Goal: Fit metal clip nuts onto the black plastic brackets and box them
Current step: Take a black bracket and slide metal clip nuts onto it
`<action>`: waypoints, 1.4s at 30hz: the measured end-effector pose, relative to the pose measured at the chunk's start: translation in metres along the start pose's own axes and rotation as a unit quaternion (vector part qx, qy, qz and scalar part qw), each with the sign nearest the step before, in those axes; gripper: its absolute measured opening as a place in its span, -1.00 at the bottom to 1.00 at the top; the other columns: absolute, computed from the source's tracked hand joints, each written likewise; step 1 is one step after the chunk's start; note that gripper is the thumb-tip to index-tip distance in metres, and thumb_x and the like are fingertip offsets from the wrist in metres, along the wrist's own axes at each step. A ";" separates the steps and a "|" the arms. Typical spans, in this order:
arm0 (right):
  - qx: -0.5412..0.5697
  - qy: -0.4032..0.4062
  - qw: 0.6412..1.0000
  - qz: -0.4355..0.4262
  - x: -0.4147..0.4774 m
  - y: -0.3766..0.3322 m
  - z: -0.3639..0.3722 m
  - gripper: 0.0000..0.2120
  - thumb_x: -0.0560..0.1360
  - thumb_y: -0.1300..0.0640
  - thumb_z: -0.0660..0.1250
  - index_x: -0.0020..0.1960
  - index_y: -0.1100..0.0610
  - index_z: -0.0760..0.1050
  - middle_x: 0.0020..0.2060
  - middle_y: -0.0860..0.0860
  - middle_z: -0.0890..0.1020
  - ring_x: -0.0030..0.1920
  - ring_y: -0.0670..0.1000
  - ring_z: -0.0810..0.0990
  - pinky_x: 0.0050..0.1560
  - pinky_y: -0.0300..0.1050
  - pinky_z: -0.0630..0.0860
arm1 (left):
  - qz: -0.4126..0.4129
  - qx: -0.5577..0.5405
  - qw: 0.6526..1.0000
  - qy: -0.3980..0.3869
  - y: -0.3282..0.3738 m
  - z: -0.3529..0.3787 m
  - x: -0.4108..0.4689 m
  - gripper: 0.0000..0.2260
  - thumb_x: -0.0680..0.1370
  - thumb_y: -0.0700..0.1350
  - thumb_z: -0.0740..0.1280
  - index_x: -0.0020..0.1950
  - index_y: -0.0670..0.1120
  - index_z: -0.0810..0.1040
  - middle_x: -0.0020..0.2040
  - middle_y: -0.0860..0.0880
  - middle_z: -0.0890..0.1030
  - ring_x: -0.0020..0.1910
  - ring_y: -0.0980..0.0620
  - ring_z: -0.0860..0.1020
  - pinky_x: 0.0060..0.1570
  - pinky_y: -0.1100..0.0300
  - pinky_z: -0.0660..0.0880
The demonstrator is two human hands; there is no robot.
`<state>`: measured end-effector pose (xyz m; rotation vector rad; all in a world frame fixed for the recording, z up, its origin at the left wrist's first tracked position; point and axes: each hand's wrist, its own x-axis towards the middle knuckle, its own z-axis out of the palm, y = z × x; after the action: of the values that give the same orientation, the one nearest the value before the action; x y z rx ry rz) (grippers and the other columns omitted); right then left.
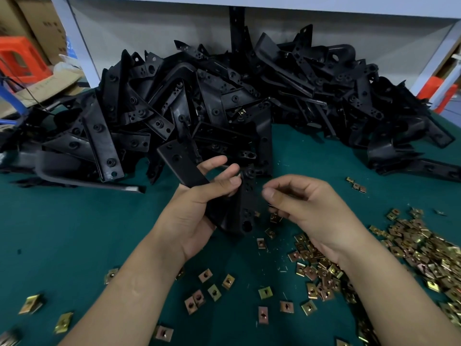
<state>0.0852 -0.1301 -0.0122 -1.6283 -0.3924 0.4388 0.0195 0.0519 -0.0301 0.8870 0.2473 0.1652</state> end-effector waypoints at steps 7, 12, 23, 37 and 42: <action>0.127 -0.022 0.990 0.064 -0.002 -0.006 0.001 -0.79 0.31 0.10 0.48 -0.06 0.06 0.74 -0.21 -0.01 0.72 -0.26 -0.14 0.65 -0.22 -0.36 0.57 | -0.005 -0.005 1.000 0.001 0.000 0.001 0.000 -0.67 0.30 -0.26 0.56 -0.05 0.09 0.75 0.12 -0.02 0.73 -0.07 0.07 0.72 -0.16 0.20 0.62; 0.152 -0.021 0.985 0.079 -0.003 -0.009 0.001 -0.81 0.26 0.06 0.53 -0.14 0.06 0.75 -0.27 -0.01 0.68 -0.32 -0.13 0.62 -0.30 -0.34 0.55 | -0.014 -0.012 1.000 0.000 0.000 0.001 0.000 -0.64 0.29 -0.26 0.56 0.03 0.06 0.73 0.14 -0.02 0.72 -0.04 0.06 0.72 -0.16 0.18 0.63; 0.160 -0.028 0.981 0.103 -0.004 -0.009 0.002 -0.76 0.16 0.03 0.57 -0.19 0.05 0.74 -0.31 -0.03 0.66 -0.39 -0.15 0.55 -0.35 -0.33 0.53 | -0.023 -0.017 1.000 -0.013 0.000 0.000 0.000 -0.64 0.30 -0.25 0.57 0.01 0.09 0.75 0.16 -0.01 0.71 0.01 0.07 0.71 -0.12 0.19 0.62; 0.212 -0.046 0.972 0.090 -0.004 -0.010 0.004 -0.80 0.31 0.19 0.50 -0.07 0.14 0.74 -0.24 0.02 0.71 -0.27 -0.11 0.66 -0.24 -0.33 0.57 | -0.028 -0.021 0.999 -0.032 0.000 0.000 -0.002 -0.65 0.35 -0.25 0.56 0.05 0.10 0.75 0.18 0.01 0.71 0.04 0.06 0.71 -0.12 0.19 0.63; 0.219 -0.022 0.972 0.084 -0.003 -0.010 0.008 -0.86 0.30 0.17 0.51 -0.14 0.08 0.73 -0.25 0.00 0.68 -0.28 -0.13 0.63 -0.28 -0.32 0.55 | -0.019 -0.019 0.999 -0.027 0.000 0.002 -0.002 -0.63 0.34 -0.26 0.55 0.06 0.10 0.74 0.19 0.01 0.70 0.04 0.07 0.71 -0.13 0.19 0.62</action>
<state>0.0788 -0.1237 -0.0027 -1.2261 -0.1732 0.6412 0.0180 0.0496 -0.0289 0.8464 0.2094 0.1105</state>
